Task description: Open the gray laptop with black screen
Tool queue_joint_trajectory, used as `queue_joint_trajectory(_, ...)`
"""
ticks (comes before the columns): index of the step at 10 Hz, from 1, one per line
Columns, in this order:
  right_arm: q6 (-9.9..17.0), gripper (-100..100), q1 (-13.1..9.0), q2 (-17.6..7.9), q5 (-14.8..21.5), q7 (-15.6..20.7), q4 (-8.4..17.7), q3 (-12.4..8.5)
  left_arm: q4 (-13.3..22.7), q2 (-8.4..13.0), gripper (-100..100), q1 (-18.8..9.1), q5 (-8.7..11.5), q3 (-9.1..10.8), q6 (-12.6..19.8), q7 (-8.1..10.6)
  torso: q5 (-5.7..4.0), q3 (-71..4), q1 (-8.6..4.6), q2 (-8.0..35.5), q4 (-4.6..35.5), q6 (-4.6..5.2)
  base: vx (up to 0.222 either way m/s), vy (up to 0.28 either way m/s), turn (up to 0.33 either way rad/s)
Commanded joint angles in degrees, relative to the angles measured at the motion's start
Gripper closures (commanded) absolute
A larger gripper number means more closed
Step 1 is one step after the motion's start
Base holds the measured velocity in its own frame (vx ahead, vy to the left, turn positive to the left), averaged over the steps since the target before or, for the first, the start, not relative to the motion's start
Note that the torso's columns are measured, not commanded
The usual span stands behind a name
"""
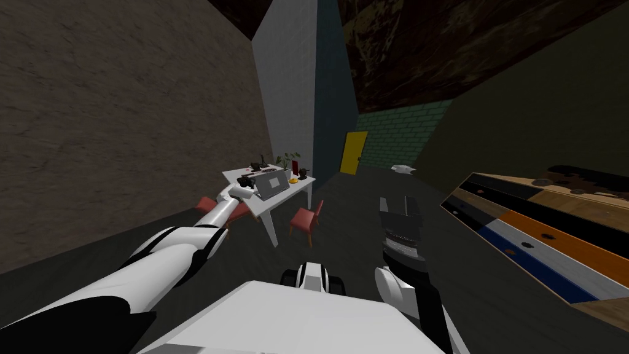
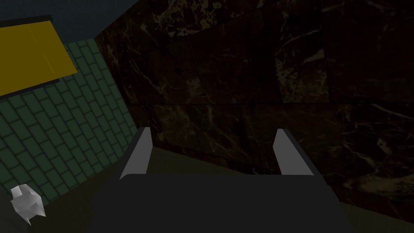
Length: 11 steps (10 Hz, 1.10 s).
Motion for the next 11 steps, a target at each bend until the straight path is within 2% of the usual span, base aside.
queue_joint_trajectory(1,0.0,0,0.01,0.0,0.0,0.0,0.0,0.0,0.36,0.62,100,-1.9,1.89,-1.11,4.34,0.52,0.02,-0.02,-0.01,-0.05,-0.01,-0.08,-0.063,0.102,-0.137)
queue_joint_trajectory(2,0.0,0,0.0,0.0,0.0,0.0,0.0,0.0,0.36,0.62,100,-1.9,1.89,-1.11,5.96,0.52,0.02,-0.01,0.02,-0.01,-0.01,-0.02,-0.057,0.087,-0.088)
queue_joint_trajectory(3,0.0,0,0.01,0.0,0.0,0.0,0.0,0.0,0.72,1.08,100,-3.22,3.22,-1.88,7.7,0.82,0.01,-0.02,-0.03,-0.04,-0.01,-0.07,-0.061,0.096,-0.148)
queue_joint_trajectory(4,0.0,0,0.0,0.0,0.0,0.0,0.0,0.0,0.72,1.08,100,-3.22,3.22,-1.88,9.36,0.82,0.0,-0.02,-0.01,-0.04,-0.01,-0.01,-0.058,0.084,-0.083)
queue_joint_trajectory(5,0.0,0,0.01,0.0,0.0,0.0,0.0,0.0,1.09,1.54,100,-4.55,4.54,-2.64,10.79,1.12,0.01,-0.03,-0.03,-0.06,-0.02,-0.07,-0.072,0.12,-0.128)
queue_joint_trajectory(6,0.0,0,0.0,0.0,0.0,0.0,0.0,0.0,1.09,1.54,100,-4.55,4.54,-2.64,12.3,1.12,0.03,-0.01,0.09,-0.01,0.0,-0.02,-0.056,0.106,-0.089)
queue_joint_trajectory(8,0.0,0,0.02,0.01,0.0,0.0,0.0,0.0,1.12,1.53,100,-4.51,4.5,-2.61,12.16,1.1,-0.03,-0.08,-0.18,-0.15,-0.05,-0.05,-0.015,0.024,0.004)
queue_joint_trajectory(9,0.0,0,0.02,0.01,0.0,0.0,0.0,0.0,1.07,1.81,-100,-5.04,5.19,-2.38,14.19,1.31,-0.06,-0.1,-0.23,-0.17,-0.05,-0.02,0.02,0.016,-0.016)
queue_joint_trajectory(11,-0.01,0,0.03,0.01,0.0,0.0,-0.01,0.0,1.08,2.03,-100,-5.52,5.87,-2.16,15.97,1.48,0.01,-0.12,-0.01,-0.2,-0.06,-0.03,0.051,0.023,-0.023)
